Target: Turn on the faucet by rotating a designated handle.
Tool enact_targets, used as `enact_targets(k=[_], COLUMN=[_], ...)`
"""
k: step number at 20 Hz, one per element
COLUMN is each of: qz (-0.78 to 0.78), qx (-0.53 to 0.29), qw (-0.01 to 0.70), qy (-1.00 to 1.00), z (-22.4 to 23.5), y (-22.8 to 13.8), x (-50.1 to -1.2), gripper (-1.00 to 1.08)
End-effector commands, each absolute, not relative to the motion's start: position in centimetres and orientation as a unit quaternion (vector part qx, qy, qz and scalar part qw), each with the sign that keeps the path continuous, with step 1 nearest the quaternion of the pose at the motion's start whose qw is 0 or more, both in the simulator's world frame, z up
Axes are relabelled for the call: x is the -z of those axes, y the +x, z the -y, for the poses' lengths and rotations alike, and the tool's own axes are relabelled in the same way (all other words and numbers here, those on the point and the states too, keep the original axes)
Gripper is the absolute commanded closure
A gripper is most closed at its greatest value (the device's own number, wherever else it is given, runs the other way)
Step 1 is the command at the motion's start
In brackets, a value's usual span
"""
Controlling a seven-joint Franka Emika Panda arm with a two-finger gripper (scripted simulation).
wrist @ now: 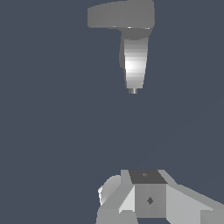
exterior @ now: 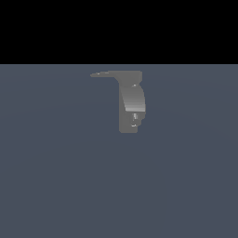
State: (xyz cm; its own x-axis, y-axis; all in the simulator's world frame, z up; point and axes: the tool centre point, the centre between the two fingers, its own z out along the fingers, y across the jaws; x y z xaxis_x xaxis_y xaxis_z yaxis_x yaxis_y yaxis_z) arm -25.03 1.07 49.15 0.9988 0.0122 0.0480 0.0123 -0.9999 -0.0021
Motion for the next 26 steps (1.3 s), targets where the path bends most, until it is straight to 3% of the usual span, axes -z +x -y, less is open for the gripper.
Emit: enact_targets(k=[1, 14, 26], qz=[0.006, -0.037, -0.147], qx=[0.024, 0.023, 0.02], qw=[0.001, 0.002, 0.003], qy=[-1.0, -0.999, -0.989], z=[-1.1, -3.0, -7.6], y=[-25.0, -23.7, -19.7], x=[-49.2, -47.9, -44.6], gripper=[1.08, 1.08, 1.08])
